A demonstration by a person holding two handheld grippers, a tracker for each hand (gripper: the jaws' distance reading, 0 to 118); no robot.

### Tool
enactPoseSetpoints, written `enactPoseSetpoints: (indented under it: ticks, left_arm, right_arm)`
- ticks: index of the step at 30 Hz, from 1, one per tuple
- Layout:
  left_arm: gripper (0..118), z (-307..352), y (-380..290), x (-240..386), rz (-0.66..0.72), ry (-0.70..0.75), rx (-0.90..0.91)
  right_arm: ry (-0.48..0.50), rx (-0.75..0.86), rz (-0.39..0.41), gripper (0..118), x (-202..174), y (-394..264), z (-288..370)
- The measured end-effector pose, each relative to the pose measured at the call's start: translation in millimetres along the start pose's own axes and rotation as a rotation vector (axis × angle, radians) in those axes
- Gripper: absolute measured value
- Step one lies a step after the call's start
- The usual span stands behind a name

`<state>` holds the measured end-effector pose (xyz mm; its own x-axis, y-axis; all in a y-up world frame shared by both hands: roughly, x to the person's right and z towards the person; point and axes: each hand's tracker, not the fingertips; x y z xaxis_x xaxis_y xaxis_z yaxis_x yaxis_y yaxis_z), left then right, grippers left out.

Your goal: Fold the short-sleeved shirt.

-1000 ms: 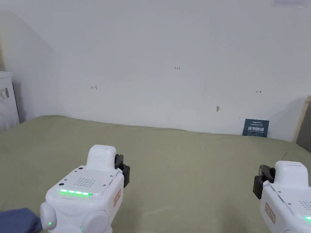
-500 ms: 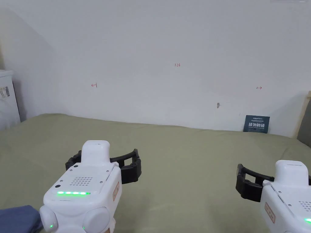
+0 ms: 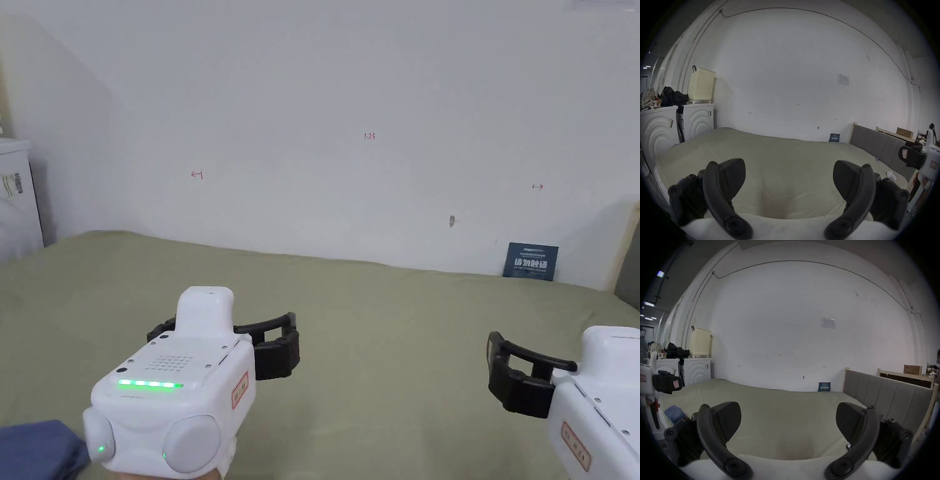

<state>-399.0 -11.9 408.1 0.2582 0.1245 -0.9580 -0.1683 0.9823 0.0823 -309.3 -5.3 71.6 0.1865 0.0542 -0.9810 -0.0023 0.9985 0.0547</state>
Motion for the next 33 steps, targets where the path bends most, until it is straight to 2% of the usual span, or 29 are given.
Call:
enactPoseSetpoints:
  ticks: [6,9,12,14,17,18,22,29,33]
  left_arm:
    - [113,4,2,2,0.041,0.005,0.002]
    - [113,7,5,0,0.028,0.006,0.015]
    - [113,8,11,-2,0.019,0.013,0.023]
    - [113,11,13,-2,0.026,0.009,0.035]
    - [113,17,17,1,0.072,0.007,0.047]
    - [113,18,17,3,0.077,-0.007,0.056]
    - [113,16,16,10,-0.018,0.037,0.039]
    - [113,9,18,3,-0.020,0.051,0.048]
    - [113,9,22,0,-0.028,0.065,0.051]
  right_arm:
    - [0.081,0.034,-0.077,116,-1,2,3]
    - [0.065,0.033,-0.093,116,0,3,-1]
    - [-0.020,0.028,-0.095,116,-7,13,-1]
    - [-0.014,0.030,-0.106,116,-6,14,-2]
    - [0.078,0.030,-0.273,116,2,10,-4]
    - [0.087,0.009,-0.286,116,2,9,-6]
    - [0.028,0.002,-0.133,116,-2,6,-9]
    - [0.010,0.017,-0.127,116,3,11,-10]
    - [0.062,0.006,-0.127,116,11,17,-11]
